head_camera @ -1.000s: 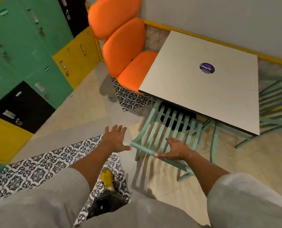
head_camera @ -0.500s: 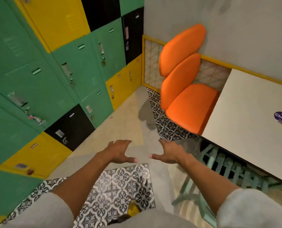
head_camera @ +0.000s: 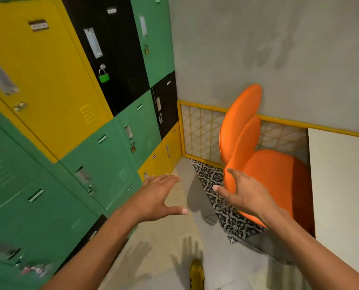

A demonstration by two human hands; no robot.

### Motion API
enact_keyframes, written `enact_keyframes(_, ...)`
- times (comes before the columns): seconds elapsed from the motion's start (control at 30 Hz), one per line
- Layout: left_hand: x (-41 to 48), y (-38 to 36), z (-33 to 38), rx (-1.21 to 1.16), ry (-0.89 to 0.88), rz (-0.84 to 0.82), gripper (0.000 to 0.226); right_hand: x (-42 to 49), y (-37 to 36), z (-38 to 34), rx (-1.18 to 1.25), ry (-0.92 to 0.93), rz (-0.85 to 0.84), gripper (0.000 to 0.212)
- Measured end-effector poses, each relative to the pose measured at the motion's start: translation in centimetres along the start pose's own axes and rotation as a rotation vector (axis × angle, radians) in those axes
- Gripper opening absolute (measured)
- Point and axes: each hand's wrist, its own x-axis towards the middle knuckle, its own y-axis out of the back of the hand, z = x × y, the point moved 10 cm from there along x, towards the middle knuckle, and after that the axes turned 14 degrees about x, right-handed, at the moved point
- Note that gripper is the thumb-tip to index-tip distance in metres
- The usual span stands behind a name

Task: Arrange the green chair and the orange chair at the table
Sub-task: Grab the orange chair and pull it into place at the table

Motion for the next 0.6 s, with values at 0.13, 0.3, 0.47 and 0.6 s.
enact_keyframes(0.13,6.9,2.8,-3.8,0.035,-0.083,-0.033,0.113,6.4,2.3,-0.8,0.036,-0.067,0.038,0.096)
enact_keyframes(0.3,15.6,7.1,-7.7,0.116,-0.205,-0.005,0.113,13.5,3.3,-2.6,0.085,-0.119,0.056,0.1)
enact_keyframes(0.47,23.6,9.6,-10.3,0.125,-0.301,0.004,0.114,18.8,3.9,-2.7,0.107,-0.2,0.083,0.099)
enact_keyframes(0.6,30.9,11.4,-12.0,0.111,-0.434,0.034,0.101,22.2,4.3,-1.0,0.15,-0.324,0.153,0.095)
